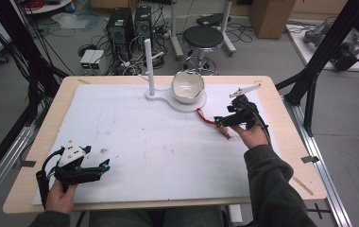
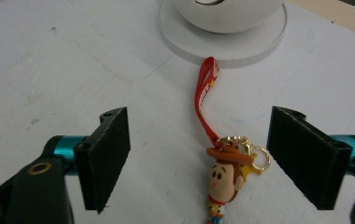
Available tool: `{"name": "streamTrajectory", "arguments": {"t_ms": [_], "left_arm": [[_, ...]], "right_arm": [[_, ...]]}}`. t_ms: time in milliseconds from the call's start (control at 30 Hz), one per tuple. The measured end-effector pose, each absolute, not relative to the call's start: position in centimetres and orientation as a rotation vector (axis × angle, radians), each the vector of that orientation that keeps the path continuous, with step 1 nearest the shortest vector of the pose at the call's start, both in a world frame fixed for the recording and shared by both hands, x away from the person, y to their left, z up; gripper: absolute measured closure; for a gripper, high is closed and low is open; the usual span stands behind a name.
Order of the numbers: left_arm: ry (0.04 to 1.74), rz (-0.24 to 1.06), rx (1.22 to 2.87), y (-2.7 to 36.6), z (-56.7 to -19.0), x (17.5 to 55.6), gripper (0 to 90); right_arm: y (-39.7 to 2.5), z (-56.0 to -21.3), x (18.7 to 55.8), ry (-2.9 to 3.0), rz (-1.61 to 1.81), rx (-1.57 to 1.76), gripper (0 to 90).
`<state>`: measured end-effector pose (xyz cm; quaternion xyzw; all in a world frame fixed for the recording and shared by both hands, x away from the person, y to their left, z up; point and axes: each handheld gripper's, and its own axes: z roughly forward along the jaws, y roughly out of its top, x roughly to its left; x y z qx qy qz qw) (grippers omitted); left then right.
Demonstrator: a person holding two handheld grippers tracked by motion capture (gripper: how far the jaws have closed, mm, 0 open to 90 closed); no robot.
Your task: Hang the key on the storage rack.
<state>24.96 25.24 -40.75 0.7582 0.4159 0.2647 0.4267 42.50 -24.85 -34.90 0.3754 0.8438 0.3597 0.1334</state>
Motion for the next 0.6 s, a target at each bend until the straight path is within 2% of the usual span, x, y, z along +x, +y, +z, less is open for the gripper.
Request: {"name": "streamTrajectory", "arguments": {"t_ms": [233, 267, 333, 600], "left_arm": [[1.038, 0.66, 1.901, 25.3, -40.7, 25.0, 18.7], [1.039, 0.659, 1.897, 25.3, -40.8, 25.0, 18.7], [1.04, 0.659, 1.895, 25.3, -40.8, 25.0, 18.7], [1.039, 0.66, 1.895, 25.5, -40.8, 25.1, 18.7]], "right_arm": [[-23.9, -34.9, 44.3, 2.466, 1.009, 1.099, 26.1], [-23.6, -35.2, 44.7, 2.465, 1.012, 1.095, 29.4], [-23.4, -35.3, 45.0, 2.47, 0.998, 1.1, 29.5], [-21.8, -37.1, 46.1, 2.516, 0.885, 1.092, 39.2]]}}
